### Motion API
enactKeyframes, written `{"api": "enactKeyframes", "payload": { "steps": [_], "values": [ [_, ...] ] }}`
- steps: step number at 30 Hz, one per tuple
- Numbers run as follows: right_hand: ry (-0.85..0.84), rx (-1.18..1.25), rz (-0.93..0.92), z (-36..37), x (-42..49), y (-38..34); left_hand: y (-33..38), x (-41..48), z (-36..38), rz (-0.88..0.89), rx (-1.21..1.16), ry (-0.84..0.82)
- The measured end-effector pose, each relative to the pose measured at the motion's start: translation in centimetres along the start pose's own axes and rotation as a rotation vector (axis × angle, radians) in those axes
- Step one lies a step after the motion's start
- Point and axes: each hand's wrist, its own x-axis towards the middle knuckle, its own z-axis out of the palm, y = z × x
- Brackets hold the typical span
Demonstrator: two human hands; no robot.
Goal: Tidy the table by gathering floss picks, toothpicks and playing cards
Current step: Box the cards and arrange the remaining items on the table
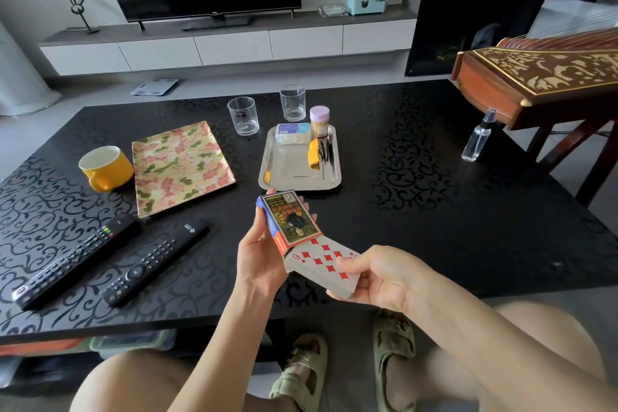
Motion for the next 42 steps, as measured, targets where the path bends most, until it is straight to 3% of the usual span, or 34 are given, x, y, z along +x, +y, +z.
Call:
{"api": "enactKeyframes", "payload": {
  "steps": [13, 19, 22, 26, 30, 34, 38, 42],
  "values": [
    [0.121, 0.174, -0.116, 1.3, 0.2, 0.8, 0.0, 0.6, 1.5, 0.155, -0.16, 0.137],
    [0.118, 0.204, -0.221, 2.9, 0.5, 0.6, -2.1, 0.3, 3.3, 0.194, 0.009, 0.237],
    [0.136, 0.036, -0.275, 3.0, 0.5, 0.2, -2.1, 0.4, 3.8, 0.141, -0.032, 0.323],
    [0.038, -0.344, -0.296, 1.9, -1.1, 0.2, -1.4, 0.8, 3.2, -0.033, -0.184, 0.451],
    [0.102, -0.265, -0.419, 0.8, -1.3, 0.4, -1.5, 0.7, 2.7, -0.109, -0.322, 0.453],
    [0.228, -0.247, -0.474, 1.3, -0.3, 0.6, -2.7, 0.0, 3.9, -0.174, -0.295, 0.434],
    [0.385, -0.515, -0.535, 1.0, 0.4, 0.8, -2.7, -0.4, 4.1, -0.202, -0.375, 0.439],
    [0.352, -0.636, -0.579, 0.2, 0.3, 1.1, -2.2, -0.4, 4.0, -0.203, -0.537, 0.41]
  ]
}}
